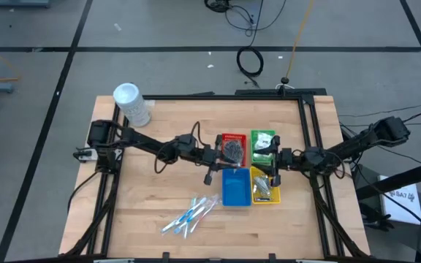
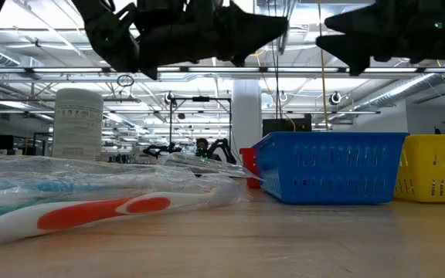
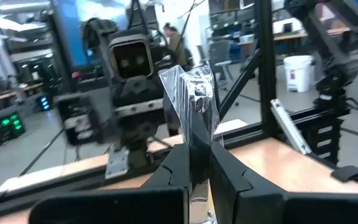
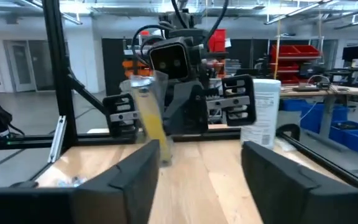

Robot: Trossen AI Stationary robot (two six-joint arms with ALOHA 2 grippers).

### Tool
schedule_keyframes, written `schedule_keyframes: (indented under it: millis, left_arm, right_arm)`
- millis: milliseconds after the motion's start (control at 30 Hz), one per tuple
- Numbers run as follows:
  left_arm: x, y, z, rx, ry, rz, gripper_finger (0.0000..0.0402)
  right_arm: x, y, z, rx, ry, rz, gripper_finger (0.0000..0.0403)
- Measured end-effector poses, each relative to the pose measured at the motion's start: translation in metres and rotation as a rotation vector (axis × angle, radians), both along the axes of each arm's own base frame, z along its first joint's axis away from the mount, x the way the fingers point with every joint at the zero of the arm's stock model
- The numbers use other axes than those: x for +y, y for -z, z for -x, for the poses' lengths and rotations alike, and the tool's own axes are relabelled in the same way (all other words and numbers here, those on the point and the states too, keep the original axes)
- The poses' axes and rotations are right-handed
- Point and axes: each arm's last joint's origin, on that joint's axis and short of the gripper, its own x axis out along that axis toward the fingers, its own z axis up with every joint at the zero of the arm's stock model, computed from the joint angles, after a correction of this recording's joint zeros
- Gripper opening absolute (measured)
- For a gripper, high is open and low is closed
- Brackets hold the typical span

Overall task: Pick & Place Travel size toiletries
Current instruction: Put the silver nail cutter into the yellow bin

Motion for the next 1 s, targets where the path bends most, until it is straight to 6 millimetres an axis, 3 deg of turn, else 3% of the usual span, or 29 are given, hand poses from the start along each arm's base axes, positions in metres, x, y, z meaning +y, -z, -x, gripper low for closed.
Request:
schedule_keyframes:
  millis: [200,400,767,1000]
  left_arm:
    - [0.0,-0.002,-0.005,-0.002,0.018,0.0,0.0022]
    - [0.0,-0.001,-0.005,0.011,0.019,0.005,0.0019]
    - [-0.001,0.0,-0.005,0.014,0.02,0.006,0.0022]
    - [-0.001,0.0,-0.005,0.015,0.021,0.002,0.002]
  right_arm:
    - [0.006,-0.012,-0.027,0.005,-0.097,0.024,0.0275]
    - [0.012,-0.022,-0.048,-0.005,-0.152,0.081,0.0288]
    - [0.013,-0.02,-0.072,0.032,-0.148,0.12,0.0268]
    - [0.013,-0.019,-0.073,0.042,-0.138,0.169,0.0202]
